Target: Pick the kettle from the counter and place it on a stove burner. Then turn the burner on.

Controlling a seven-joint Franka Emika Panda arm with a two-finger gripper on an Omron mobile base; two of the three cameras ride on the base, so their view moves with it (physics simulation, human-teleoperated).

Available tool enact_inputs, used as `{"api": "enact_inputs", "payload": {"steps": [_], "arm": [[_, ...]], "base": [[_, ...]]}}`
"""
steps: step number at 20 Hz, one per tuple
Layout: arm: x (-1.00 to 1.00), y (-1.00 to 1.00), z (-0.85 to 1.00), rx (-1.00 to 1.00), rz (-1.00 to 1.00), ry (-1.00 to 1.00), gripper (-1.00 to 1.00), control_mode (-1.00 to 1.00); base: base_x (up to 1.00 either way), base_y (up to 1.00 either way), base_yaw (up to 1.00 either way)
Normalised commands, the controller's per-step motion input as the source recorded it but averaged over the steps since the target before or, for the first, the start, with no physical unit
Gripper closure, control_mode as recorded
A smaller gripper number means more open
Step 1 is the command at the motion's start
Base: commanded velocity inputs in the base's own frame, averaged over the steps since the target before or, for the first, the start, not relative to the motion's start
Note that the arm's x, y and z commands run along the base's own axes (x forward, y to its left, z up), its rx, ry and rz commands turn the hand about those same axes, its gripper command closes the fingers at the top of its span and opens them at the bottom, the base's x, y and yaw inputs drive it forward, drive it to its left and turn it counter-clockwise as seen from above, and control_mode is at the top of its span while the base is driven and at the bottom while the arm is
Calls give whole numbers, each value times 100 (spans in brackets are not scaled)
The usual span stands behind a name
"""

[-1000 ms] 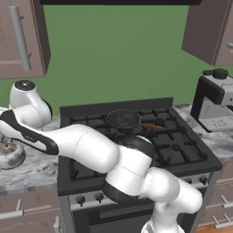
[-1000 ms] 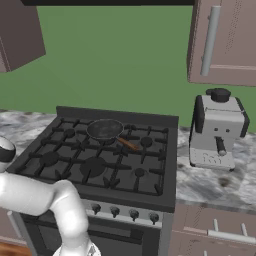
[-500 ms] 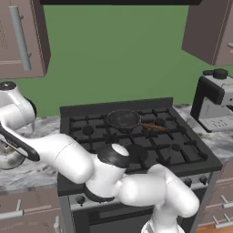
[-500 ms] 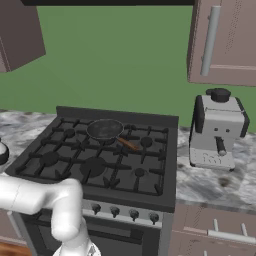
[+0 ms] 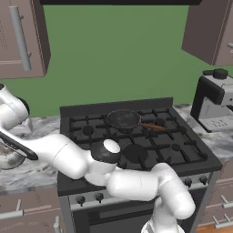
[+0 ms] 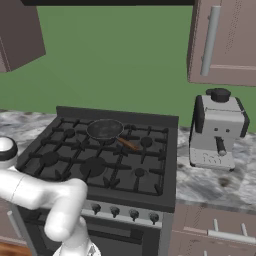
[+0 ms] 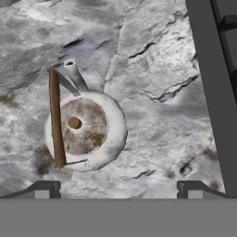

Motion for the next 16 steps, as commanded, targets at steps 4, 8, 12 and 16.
{"api": "enact_inputs", "payload": {"steps": [4, 8, 12, 16], "arm": [[15, 6, -19, 0, 0, 0, -100, -100], [9, 9, -11, 1, 0, -3, -100, -100], [1, 4, -12, 7, 0, -6, -100, -100], [0, 2, -3, 9, 0, -9, -100, -100]], "base": [[0, 0, 0], [0, 0, 0], [0, 0, 0], [0, 0, 0]]}}
